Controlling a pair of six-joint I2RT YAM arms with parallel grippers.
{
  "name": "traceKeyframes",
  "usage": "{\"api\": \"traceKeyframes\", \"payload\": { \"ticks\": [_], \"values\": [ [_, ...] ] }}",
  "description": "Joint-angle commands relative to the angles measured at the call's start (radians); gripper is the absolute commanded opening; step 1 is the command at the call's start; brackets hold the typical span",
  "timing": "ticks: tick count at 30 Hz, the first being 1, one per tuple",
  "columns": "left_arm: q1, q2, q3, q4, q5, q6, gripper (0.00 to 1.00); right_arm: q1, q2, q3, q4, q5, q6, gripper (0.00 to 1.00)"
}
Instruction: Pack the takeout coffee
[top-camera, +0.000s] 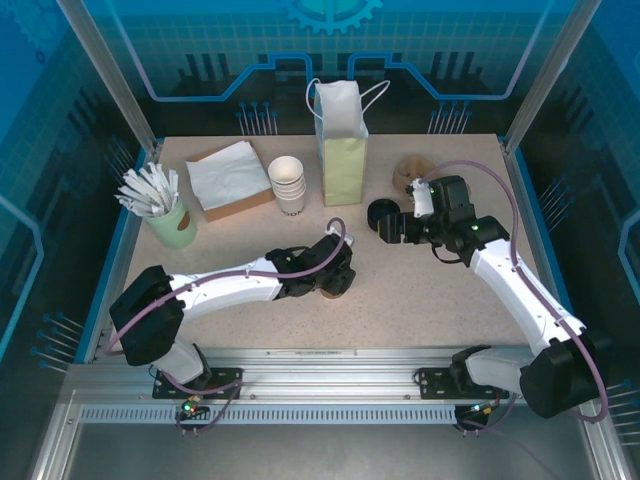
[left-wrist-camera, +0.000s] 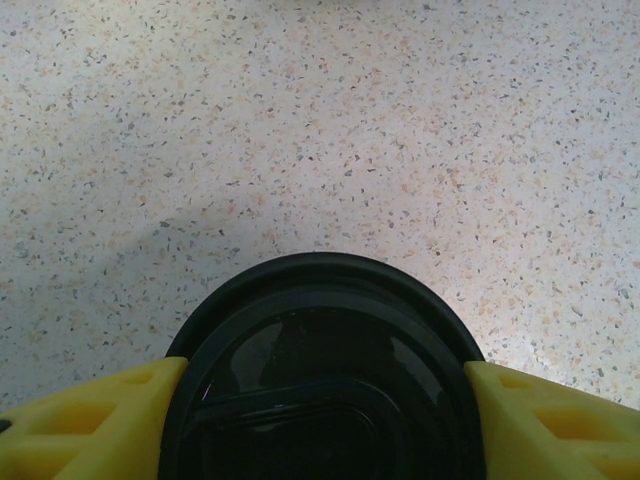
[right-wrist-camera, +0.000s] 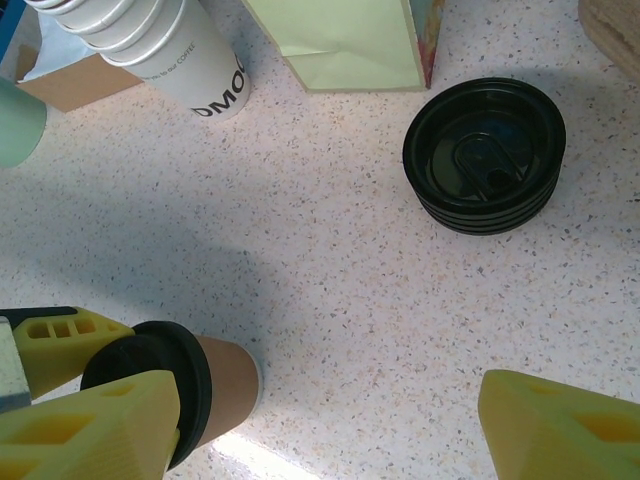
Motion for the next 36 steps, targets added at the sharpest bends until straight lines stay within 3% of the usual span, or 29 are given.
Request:
{"api": "traceKeyframes", "payload": {
  "ticks": [1, 13, 23, 36],
  "values": [
    [-0.016, 0.066, -0.127, -0.207, 0.016, -0.038, 0.46, -0.011, 0.0, 0.026, -0.022, -0.006, -0.017, 0.8],
    [-0.044, 0.044, -0.157, -0.096, -0.051, -0.034, 0.47, -0.011, 0.007, 0.019, -0.007, -0.01, -0.007, 0.8],
    [-0.037, -0.009, -0.042, -0.039, -0.046, -0.039, 0.63, -0.009, -0.021, 0.023, -0.025, -0.002, -0.008, 0.8],
    [-0.037, -0.009, 0.047, -0.048, -0.067, -0.024, 0.75, 0.003, -0.021, 0.024, -0.024, -0.017, 0.002, 0.8]
  ]
}}
